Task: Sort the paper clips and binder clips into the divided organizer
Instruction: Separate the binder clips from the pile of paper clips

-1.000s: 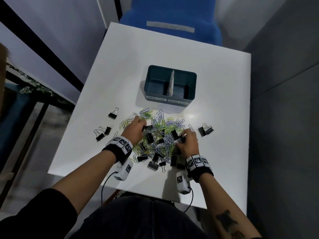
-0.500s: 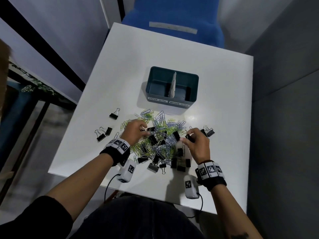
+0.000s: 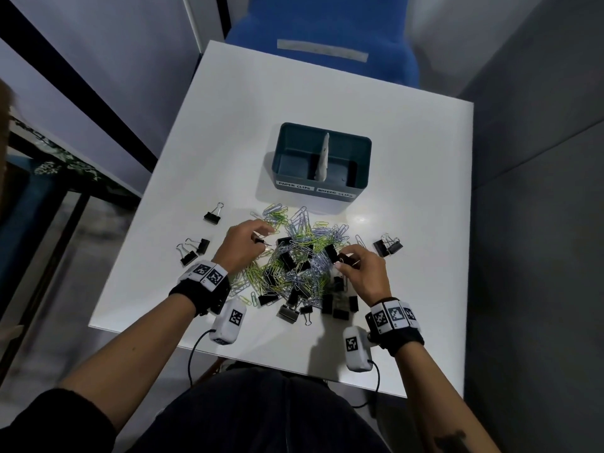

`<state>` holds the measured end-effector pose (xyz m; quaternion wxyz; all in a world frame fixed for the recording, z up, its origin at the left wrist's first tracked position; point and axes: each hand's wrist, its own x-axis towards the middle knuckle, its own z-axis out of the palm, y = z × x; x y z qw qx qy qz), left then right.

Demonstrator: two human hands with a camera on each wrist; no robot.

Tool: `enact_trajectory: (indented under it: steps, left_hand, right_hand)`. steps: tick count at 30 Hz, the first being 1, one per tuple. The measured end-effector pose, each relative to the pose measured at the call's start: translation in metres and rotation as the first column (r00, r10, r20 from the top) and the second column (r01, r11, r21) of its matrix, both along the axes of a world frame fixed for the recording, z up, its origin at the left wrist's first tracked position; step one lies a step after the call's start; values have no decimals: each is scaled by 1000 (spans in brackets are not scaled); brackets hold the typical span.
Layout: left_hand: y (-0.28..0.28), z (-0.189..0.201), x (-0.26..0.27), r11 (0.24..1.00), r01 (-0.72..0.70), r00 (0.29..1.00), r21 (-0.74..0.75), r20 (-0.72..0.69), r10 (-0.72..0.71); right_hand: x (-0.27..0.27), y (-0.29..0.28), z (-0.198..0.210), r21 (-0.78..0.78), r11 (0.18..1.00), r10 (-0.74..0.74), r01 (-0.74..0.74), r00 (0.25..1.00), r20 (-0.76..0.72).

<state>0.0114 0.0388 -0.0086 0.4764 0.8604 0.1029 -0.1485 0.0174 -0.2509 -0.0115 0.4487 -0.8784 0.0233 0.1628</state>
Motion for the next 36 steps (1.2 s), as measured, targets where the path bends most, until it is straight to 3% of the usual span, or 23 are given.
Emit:
enact_trajectory:
  steps: [7, 11, 16, 20, 24, 27, 32, 36]
  left_hand:
    - [20, 6, -2, 996, -68, 997, 52, 51, 65]
    - [41, 7, -5, 989, -121, 990, 81, 82, 114]
    - [55, 8, -9, 977, -172, 983, 123, 78, 164]
    - [60, 8, -7, 962, -228, 972, 151, 86, 217]
    - [73, 3, -1, 904, -406, 912, 132, 0, 410]
    - [88, -5, 4, 871, -437, 894, 226, -3, 449]
    - [101, -15, 3, 875, -406, 899, 264, -58, 435]
    - [103, -16, -3, 881, -307, 939, 360, -40, 343]
  right_hand:
    - [3, -6, 0, 65, 993, -95, 96, 995, -18]
    - [4, -12, 1, 191, 961, -166, 202, 968, -187]
    - [1, -6, 1, 215, 946, -181, 243, 945, -272]
    - [-3, 6, -1, 363, 853, -251, 376, 904, -347]
    - [-4, 9, 1, 440, 783, -289, 439, 884, -368]
    - [-4, 8, 1, 466, 739, -304, 487, 858, -414]
    - [-2, -2, -2, 373, 779, -388, 505, 854, -346]
    - [2, -32, -12, 106, 876, -456, 470, 880, -130]
